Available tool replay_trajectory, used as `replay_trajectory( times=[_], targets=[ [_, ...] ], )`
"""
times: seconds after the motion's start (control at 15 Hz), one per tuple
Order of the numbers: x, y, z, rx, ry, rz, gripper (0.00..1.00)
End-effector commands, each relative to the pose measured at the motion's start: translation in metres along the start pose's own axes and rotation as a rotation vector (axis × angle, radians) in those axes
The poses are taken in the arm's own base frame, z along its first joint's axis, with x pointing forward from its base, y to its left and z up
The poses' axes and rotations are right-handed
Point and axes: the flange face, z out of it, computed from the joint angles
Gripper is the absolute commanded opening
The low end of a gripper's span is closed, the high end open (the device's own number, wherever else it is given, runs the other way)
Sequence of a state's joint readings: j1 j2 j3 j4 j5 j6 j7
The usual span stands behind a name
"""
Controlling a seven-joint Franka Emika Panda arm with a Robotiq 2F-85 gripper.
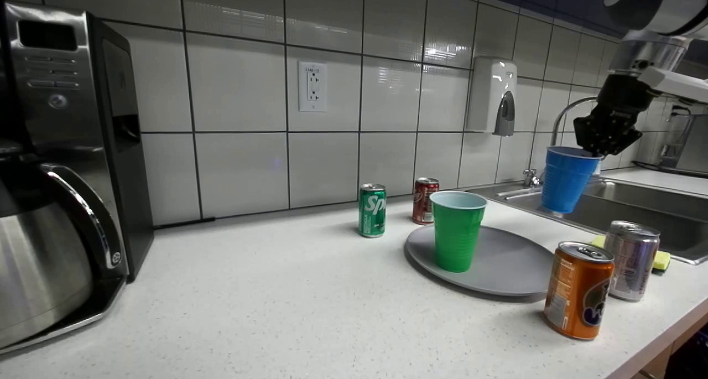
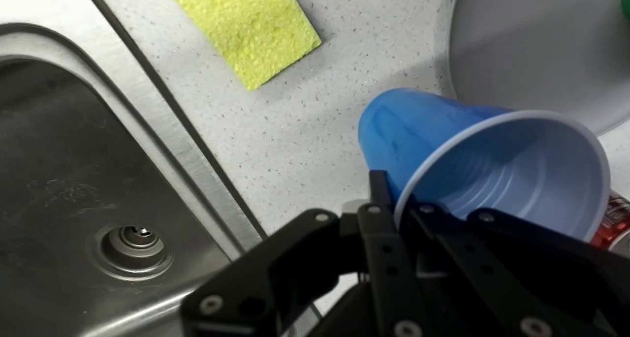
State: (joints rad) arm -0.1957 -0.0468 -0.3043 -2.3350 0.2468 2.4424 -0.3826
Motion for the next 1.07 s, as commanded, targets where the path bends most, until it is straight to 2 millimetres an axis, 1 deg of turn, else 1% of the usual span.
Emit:
replay_trajectory(
  times=[0.0,0.13,0.47,1.0],
  targets=[
    [0.017,0.009,0.005,0.025,-0.004,-0.01,0.01],
    [0.023,0.01,0.011,0.031,-0.01,-0.011,0.01],
    [0.035,0.018,0.034,0.028,-0.045,-0.005,0.01],
    [0.045,0.032,0.062,0.01,-0.095,0.014,0.01]
  ],
)
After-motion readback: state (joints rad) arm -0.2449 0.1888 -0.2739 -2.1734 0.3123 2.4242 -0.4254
